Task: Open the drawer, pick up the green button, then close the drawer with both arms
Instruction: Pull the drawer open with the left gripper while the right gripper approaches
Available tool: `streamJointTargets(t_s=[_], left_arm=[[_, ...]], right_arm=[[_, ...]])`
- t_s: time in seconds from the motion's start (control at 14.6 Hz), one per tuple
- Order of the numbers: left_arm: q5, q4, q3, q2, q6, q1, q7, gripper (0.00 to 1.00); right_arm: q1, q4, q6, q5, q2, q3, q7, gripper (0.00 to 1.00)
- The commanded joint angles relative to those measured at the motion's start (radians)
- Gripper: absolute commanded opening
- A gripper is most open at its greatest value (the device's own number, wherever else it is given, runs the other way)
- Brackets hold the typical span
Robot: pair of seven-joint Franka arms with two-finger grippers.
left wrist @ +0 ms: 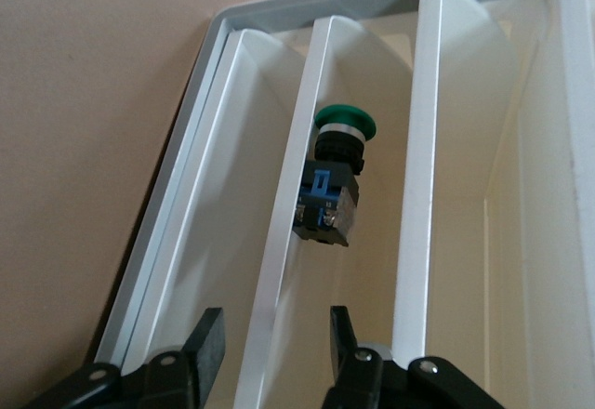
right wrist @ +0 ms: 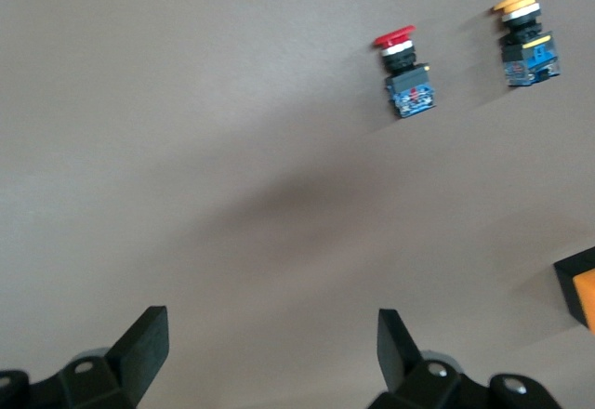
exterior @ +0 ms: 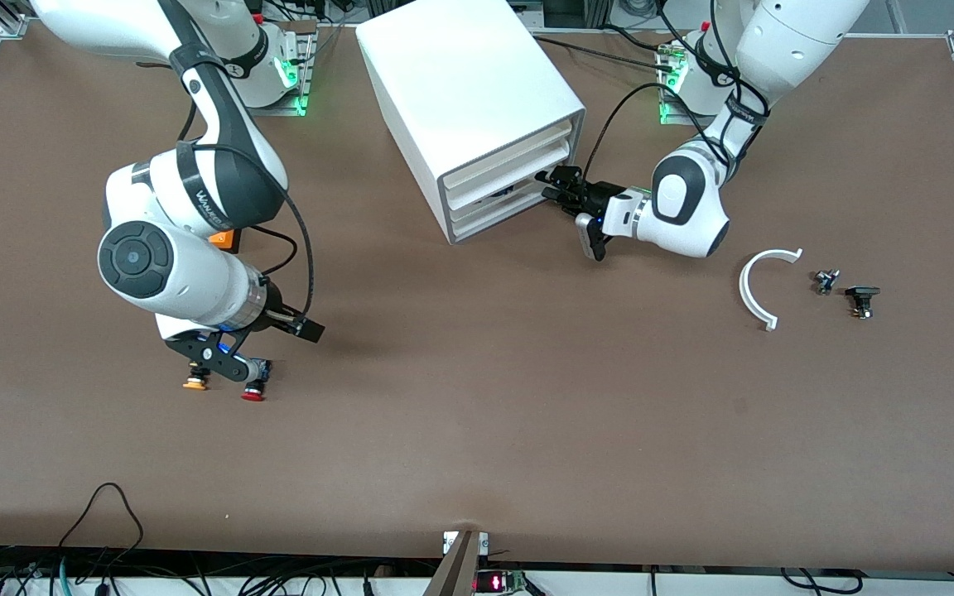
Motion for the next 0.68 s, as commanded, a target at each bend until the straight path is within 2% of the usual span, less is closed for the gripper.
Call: streamJointTargets(t_s=[0.0, 0.14, 0.21, 0.34, 0.55, 0.62], left_arm=[[-0.054, -0.013, -0.008, 0.011, 0.025, -0.011, 0.058, 0.54], [-0.058, -0.013, -0.008, 0.034, 0.027, -0.011, 0.101, 0.53], [-0.058, -0.013, -0.008, 0.041, 0.027, -0.011, 0.117, 0.5], [-0.071, -0.013, -0.008, 0.043, 0.027, -0.013, 0.131, 0.38], [-0.071, -0.013, -0.008, 0.043, 0.025, -0.013, 0.135, 0.0], [-0.071, -0.013, -0.009, 0.043, 0.025, -0.016, 0.135, 0.0]], right_arm=[[0.017, 0.057, 0.019, 0.015, 0.027, -0.001, 0.047, 0.99], [0.039, 0.057, 0.051, 0.015, 0.028, -0.001, 0.084, 0.99], [0.049, 0.057, 0.065, 0.015, 0.028, -0.001, 0.106, 0.99], [0.063, 0.058, 0.089, 0.015, 0.028, -0.001, 0.142, 0.99], [0.091, 0.103, 0.091, 0.016, 0.051, -0.001, 0.221, 0.99], [0.1, 0.124, 0.088, 0.016, 0.063, 0.0, 0.248, 0.99]])
